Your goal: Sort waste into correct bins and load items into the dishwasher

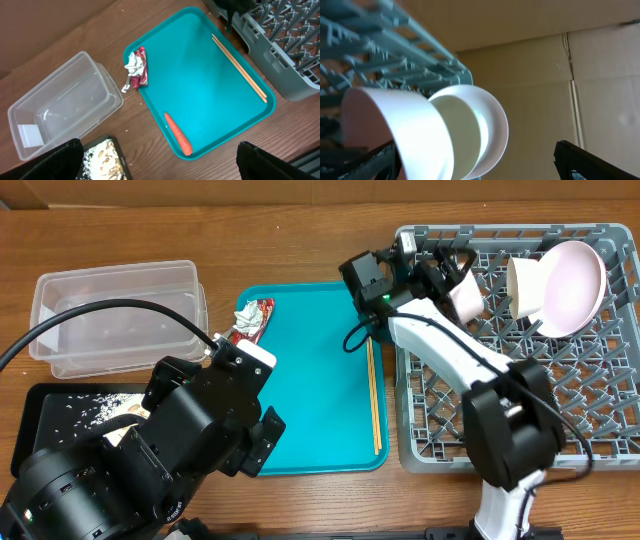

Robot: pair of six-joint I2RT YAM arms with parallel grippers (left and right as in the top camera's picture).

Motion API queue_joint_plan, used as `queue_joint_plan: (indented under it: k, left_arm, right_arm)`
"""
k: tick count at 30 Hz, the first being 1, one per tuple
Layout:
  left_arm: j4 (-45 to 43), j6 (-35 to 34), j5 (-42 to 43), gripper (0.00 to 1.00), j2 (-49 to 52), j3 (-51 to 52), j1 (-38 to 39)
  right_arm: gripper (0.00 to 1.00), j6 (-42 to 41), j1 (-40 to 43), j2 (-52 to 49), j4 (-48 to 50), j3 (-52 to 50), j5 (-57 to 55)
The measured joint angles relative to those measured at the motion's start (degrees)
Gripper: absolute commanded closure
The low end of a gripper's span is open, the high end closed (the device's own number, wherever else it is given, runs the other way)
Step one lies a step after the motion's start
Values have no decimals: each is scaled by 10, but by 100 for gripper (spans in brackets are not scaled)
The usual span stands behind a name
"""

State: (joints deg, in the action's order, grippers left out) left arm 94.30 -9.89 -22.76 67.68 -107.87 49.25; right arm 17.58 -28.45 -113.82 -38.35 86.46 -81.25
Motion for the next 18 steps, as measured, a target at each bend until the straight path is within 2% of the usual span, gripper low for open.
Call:
queue_joint_plan:
  k: [4,9,18]
  left_arm:
    - [0,0,0,0,0,0,0]
    - [3,-5,0,0,0,0,0]
    - [7,-9,0,0,0,0,0]
  right_arm:
    - [0,-2,-21,55,-17,14,42]
    - [0,-21,-29,80,-90,24,107]
    - [0,-132,-13,78,-164,24,174]
